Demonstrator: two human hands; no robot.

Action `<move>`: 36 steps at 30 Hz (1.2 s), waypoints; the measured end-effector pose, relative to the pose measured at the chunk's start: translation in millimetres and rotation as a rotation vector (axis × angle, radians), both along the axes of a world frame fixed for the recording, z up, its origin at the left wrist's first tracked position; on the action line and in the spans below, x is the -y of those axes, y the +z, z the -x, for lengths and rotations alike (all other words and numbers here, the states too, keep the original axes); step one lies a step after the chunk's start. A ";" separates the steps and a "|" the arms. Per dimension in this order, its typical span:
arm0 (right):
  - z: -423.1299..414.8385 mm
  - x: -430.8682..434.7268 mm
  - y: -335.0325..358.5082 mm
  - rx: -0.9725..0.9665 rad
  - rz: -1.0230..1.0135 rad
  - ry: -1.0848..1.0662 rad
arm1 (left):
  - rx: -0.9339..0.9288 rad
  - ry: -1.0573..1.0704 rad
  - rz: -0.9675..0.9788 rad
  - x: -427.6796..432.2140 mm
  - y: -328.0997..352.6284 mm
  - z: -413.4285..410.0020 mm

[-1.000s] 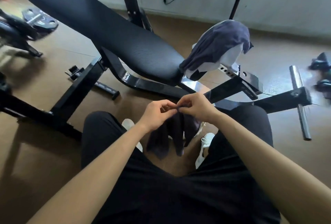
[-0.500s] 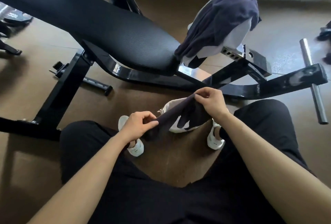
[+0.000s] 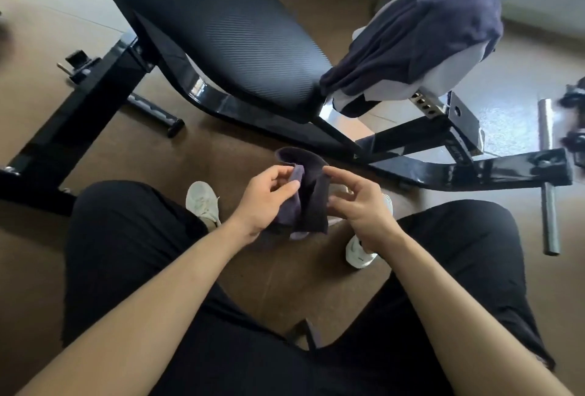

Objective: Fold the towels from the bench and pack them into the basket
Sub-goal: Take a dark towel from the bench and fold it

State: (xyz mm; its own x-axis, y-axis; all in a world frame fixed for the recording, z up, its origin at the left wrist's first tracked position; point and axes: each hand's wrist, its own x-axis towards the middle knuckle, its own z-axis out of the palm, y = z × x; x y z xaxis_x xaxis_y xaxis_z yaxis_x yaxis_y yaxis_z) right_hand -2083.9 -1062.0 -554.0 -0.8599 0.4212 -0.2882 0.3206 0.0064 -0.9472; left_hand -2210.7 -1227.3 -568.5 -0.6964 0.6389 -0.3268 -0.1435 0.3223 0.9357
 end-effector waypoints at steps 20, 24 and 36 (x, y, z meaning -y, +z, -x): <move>14.6 14.3 -13.6 -0.033 -0.474 0.070 | -0.291 -0.026 -0.081 18.6 -3.1 -8.2; 16.5 8.0 -10.0 -0.060 -0.578 0.156 | -0.284 -0.035 -0.167 19.0 3.0 -8.6; 10.6 11.7 -3.5 -0.062 -0.373 0.139 | -0.280 0.013 -0.143 32.4 -5.1 -7.8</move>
State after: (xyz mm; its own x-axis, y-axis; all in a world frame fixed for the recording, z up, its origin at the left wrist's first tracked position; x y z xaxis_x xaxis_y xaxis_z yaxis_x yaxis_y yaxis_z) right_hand -2094.5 -1073.7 -557.6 -0.9270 0.3658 -0.0834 0.2350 0.3927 -0.8891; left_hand -2202.9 -1259.7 -573.6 -0.7549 0.6552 -0.0287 0.1231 0.1845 0.9751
